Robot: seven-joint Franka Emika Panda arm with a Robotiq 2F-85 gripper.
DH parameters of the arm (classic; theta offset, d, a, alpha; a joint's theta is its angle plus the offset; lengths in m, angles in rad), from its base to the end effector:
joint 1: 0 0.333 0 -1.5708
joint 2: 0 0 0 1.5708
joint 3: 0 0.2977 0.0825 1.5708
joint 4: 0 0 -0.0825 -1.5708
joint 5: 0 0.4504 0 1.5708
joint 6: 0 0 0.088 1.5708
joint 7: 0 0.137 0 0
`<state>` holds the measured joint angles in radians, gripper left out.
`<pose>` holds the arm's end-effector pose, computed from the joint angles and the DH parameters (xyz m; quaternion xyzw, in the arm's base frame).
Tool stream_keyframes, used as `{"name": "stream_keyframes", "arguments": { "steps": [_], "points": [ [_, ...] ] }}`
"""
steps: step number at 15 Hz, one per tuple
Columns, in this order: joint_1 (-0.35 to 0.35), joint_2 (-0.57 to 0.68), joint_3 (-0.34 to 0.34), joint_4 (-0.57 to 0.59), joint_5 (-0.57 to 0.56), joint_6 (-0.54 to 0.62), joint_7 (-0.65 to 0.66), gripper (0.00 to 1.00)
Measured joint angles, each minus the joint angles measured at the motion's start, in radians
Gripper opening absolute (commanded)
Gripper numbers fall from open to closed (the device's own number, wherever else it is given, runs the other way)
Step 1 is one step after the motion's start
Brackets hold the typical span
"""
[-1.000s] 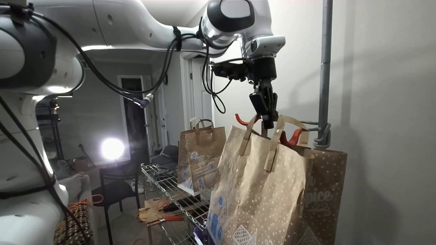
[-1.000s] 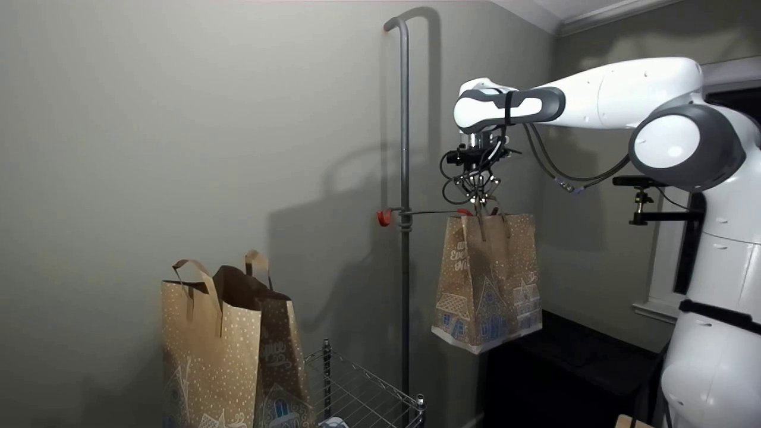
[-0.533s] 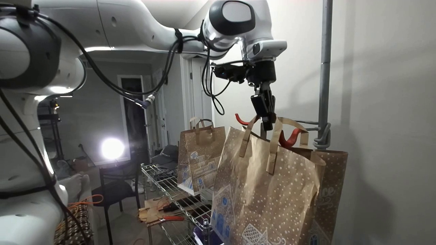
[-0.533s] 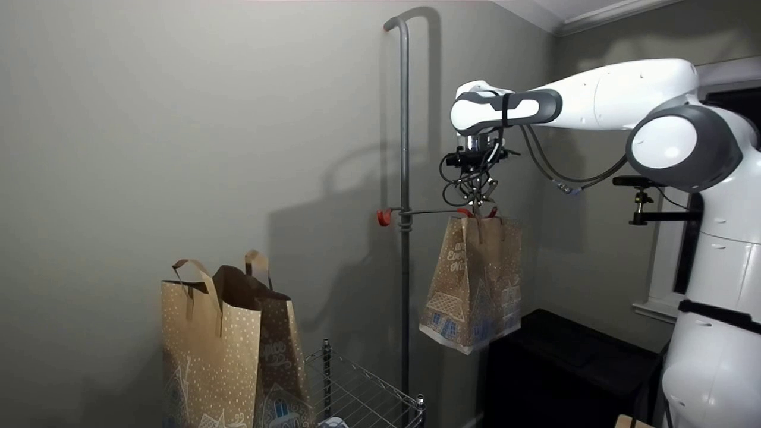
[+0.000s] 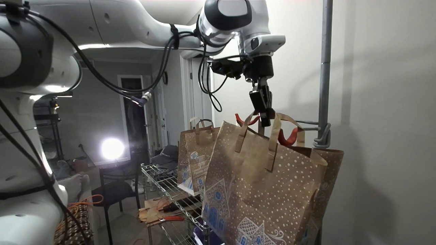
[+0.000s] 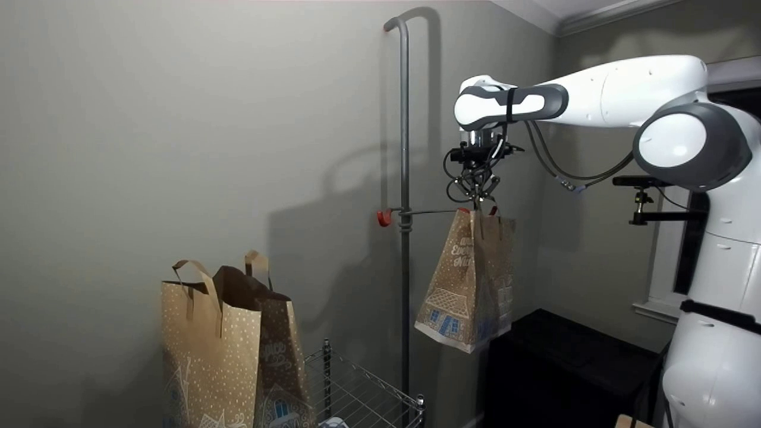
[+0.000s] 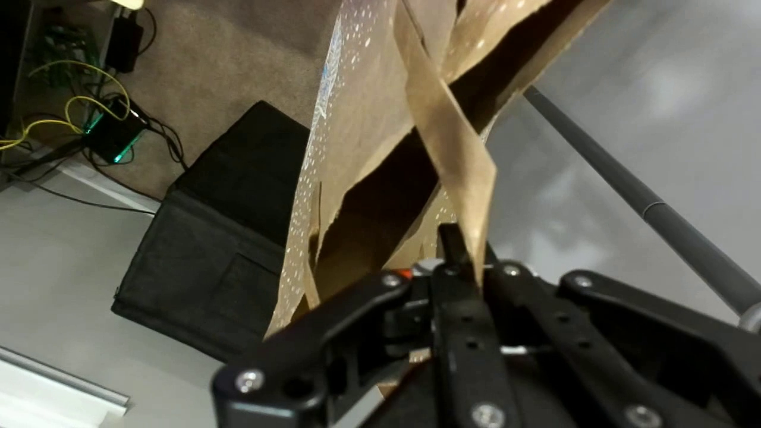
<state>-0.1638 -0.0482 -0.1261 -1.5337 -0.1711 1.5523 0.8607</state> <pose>0.5741 -0.1977 0.6257 0.8333 -0.5457 0.0549 0.0697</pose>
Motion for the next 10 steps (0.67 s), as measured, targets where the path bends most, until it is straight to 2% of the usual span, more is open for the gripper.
{"name": "stream_keyframes", "arguments": {
  "steps": [10],
  "points": [
    [-0.004, -0.019, -0.037, -0.005, 0.000, -0.001, 0.000, 0.01]
  ]
}}
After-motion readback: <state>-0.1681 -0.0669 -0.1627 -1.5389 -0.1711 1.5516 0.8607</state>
